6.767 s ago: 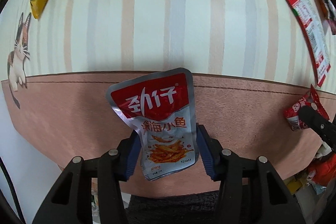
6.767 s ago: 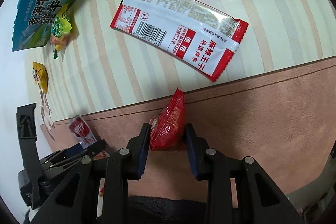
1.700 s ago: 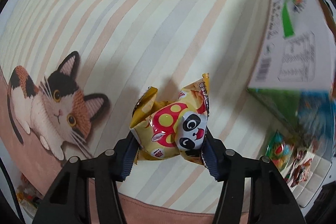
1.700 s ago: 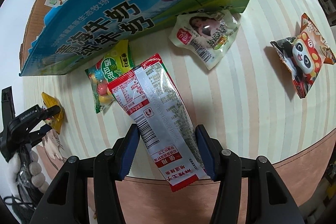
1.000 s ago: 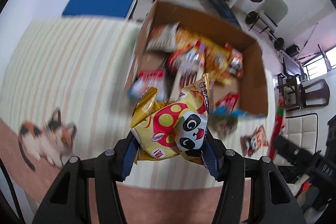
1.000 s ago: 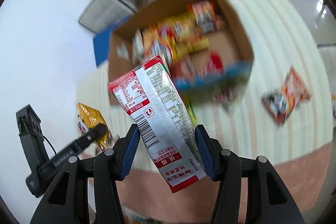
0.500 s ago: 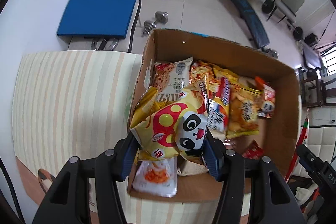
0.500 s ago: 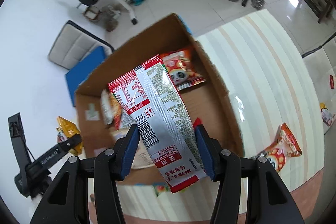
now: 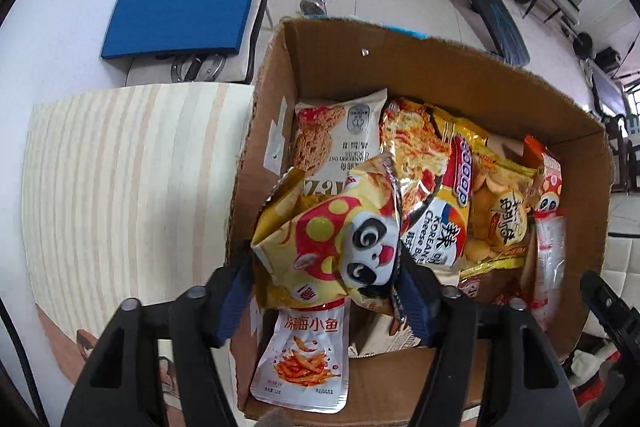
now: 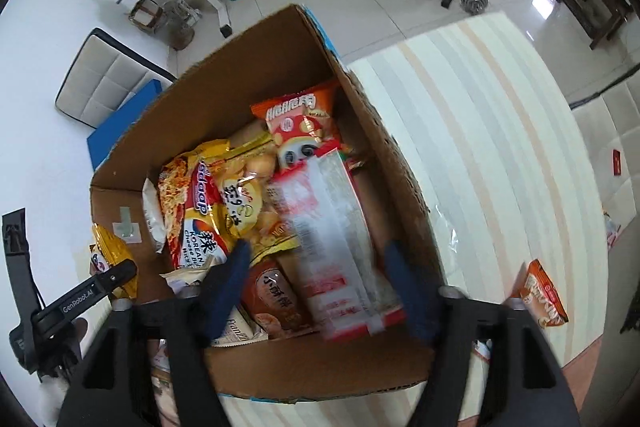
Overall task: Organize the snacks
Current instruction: 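Carry both packets into the cardboard box and open both tools, then grasp the green gumball bag with the left tool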
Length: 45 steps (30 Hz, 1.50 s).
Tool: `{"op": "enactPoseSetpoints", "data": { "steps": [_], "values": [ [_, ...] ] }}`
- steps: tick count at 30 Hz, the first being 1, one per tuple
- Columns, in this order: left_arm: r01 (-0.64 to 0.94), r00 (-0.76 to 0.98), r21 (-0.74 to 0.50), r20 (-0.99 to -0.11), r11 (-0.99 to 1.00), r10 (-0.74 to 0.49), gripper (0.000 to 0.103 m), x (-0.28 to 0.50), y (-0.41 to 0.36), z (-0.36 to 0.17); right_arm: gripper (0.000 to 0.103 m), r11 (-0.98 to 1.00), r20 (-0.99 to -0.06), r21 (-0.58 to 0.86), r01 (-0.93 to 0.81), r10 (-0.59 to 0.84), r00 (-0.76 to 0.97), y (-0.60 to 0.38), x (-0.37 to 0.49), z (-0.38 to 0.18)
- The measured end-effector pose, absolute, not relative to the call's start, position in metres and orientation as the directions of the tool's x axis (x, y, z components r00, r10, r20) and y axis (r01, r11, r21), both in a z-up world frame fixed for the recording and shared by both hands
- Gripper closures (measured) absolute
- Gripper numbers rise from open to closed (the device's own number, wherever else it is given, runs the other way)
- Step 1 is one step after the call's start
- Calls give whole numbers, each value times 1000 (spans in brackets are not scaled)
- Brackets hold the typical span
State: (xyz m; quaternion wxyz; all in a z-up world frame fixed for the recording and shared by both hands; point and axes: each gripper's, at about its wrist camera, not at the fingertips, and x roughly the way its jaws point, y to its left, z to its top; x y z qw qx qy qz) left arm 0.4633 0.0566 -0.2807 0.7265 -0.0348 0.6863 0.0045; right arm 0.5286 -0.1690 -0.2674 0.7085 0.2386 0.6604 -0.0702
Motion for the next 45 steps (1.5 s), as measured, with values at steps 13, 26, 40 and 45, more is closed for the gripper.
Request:
{"op": "enactPoseSetpoints", "data": {
  "steps": [13,26,40,45],
  "values": [
    [15,267,-138,-954,990,-137,7,432,50,-221,5,967,-963,215,137,187,192,-128,505,-230],
    [122,449,-63,-886,991,-112,7,332,18,-177,5,975,-941,222,11,211,265,-119,425,-182],
    [73,220,-141,-963,987,-154,7,282,3,-287,6,935,-958,275,224,247,143,-155,380,-290],
    [39,137,-156,-978,987,-160,7,297,-3,-334,9,932,-964,258,255,232,129,-157,390,-323]
  ]
}}
